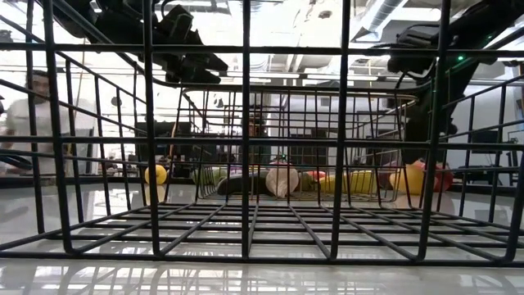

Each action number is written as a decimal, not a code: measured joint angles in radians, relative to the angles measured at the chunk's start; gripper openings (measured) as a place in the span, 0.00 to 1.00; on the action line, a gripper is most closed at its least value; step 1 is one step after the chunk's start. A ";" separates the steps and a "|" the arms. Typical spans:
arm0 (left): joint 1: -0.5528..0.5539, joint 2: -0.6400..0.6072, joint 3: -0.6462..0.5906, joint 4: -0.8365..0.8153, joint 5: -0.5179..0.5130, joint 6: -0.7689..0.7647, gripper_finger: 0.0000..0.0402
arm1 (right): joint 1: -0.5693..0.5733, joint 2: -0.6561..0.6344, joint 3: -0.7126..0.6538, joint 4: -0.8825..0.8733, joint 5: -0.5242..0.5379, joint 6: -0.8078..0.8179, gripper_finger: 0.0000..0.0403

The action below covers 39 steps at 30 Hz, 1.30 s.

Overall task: Sort produce into baskets
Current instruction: Put the lemon into the bottom wire basket

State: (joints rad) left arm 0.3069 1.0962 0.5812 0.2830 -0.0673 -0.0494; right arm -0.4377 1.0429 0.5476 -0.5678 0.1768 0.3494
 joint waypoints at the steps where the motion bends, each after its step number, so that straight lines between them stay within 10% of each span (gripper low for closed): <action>1: 0.000 0.000 0.000 -0.003 0.000 -0.001 0.74 | 0.010 -0.008 0.000 -0.017 0.000 0.002 0.34; 19: 0.000 0.000 0.000 0.030 0.030 -0.016 0.74 | 0.052 0.037 0.001 -0.032 0.045 -0.032 0.88; 39: 0.000 0.000 0.000 0.030 0.129 -0.093 0.74 | 0.072 0.216 0.089 -0.033 0.002 -0.027 0.68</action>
State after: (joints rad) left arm 0.3069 1.0966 0.5816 0.3127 0.0615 -0.1428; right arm -0.3657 1.2587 0.6366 -0.6005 0.1793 0.3221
